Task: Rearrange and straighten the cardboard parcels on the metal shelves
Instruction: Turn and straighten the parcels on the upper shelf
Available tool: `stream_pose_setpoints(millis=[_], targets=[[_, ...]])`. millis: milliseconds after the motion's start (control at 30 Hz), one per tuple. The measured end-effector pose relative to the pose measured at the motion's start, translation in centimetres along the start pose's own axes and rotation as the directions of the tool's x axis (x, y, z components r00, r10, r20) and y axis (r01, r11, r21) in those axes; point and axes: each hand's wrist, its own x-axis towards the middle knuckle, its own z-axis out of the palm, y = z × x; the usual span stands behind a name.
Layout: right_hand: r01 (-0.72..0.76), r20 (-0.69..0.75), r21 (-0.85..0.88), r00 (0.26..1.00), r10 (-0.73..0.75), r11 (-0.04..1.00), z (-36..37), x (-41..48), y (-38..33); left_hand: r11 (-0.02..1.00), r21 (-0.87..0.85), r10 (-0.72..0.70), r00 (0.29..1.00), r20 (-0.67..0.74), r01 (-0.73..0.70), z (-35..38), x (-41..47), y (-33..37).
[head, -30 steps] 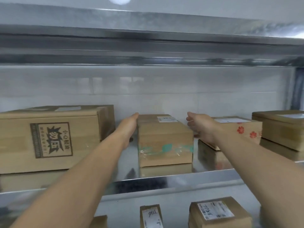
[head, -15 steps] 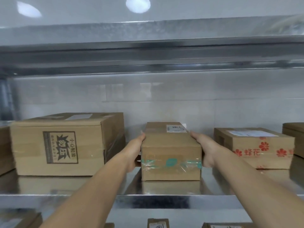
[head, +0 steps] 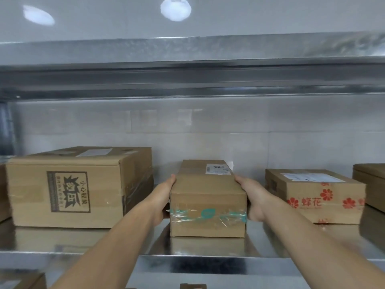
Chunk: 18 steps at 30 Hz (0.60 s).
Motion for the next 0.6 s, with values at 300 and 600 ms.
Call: stream_pose_setpoints(millis=[300,600], targets=[[-0.025,-0.005,0.018,1.000,0.025,1.000,-1.4,0.4,0.0,1.000,-0.013,-0.015,1.000,-0.007,0.015,1.6,-0.9,0.2],[-0.002,0.006,0.016,1.000,0.002,1.000,-1.5,-0.2,-0.2,1.000,-0.027,-0.006,1.000,0.002,0.006,1.7,-1.0,0.3]])
